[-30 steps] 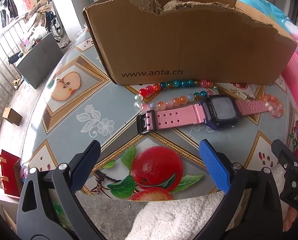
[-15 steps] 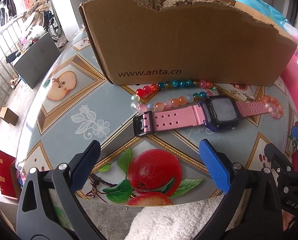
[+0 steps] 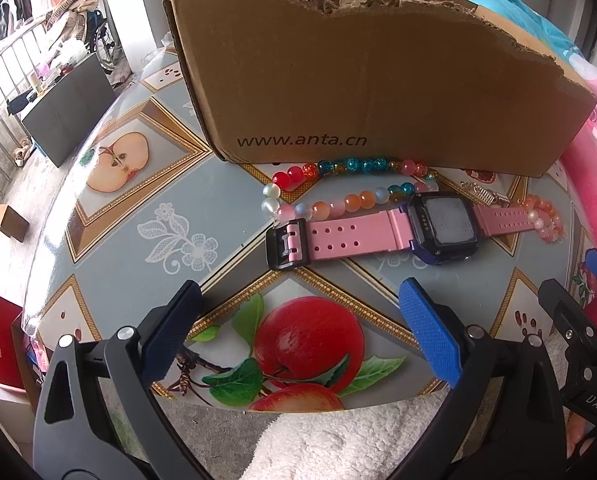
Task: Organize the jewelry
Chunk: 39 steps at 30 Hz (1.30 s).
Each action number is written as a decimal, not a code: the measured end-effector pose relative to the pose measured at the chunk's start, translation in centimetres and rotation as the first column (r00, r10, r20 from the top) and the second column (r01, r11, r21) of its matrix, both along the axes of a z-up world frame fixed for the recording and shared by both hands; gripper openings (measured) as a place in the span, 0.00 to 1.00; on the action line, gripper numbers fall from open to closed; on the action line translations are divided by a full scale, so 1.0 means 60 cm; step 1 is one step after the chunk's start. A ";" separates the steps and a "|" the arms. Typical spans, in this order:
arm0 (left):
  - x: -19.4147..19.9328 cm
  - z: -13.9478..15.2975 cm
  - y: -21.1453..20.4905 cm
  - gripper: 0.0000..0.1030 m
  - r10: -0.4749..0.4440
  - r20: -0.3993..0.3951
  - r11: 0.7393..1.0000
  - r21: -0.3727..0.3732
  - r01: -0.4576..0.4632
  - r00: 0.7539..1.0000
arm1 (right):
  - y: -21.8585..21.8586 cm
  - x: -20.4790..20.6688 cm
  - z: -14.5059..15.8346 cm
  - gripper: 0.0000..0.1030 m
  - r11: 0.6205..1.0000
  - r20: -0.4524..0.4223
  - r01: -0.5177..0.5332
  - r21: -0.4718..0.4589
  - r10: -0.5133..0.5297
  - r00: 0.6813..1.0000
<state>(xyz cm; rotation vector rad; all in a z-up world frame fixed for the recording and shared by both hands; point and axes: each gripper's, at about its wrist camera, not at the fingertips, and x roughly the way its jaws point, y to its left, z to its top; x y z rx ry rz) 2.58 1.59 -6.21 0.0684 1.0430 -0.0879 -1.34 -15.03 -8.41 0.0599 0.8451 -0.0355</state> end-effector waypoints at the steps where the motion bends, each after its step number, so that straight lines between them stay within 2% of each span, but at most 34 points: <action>1: 0.003 0.001 0.000 0.93 -0.001 -0.004 1.000 -0.001 0.001 1.000 | -0.002 0.000 0.002 0.94 1.000 0.004 0.000 -0.001 0.000 1.000; 23: 0.012 -0.001 0.003 0.93 -0.011 -0.009 1.000 0.002 0.011 1.000 | -0.010 -0.017 0.023 0.94 0.998 0.086 -0.023 -0.060 0.028 0.996; 31: 0.014 -0.002 0.004 0.93 -0.025 -0.009 1.000 0.003 0.025 1.000 | -0.021 -0.035 0.032 0.94 0.999 0.139 -0.049 -0.008 0.050 0.989; 39: 0.013 0.000 0.007 0.93 -0.072 0.022 0.997 -0.001 0.072 0.997 | -0.028 -0.054 0.033 0.94 0.998 0.172 -0.060 -0.003 0.060 0.983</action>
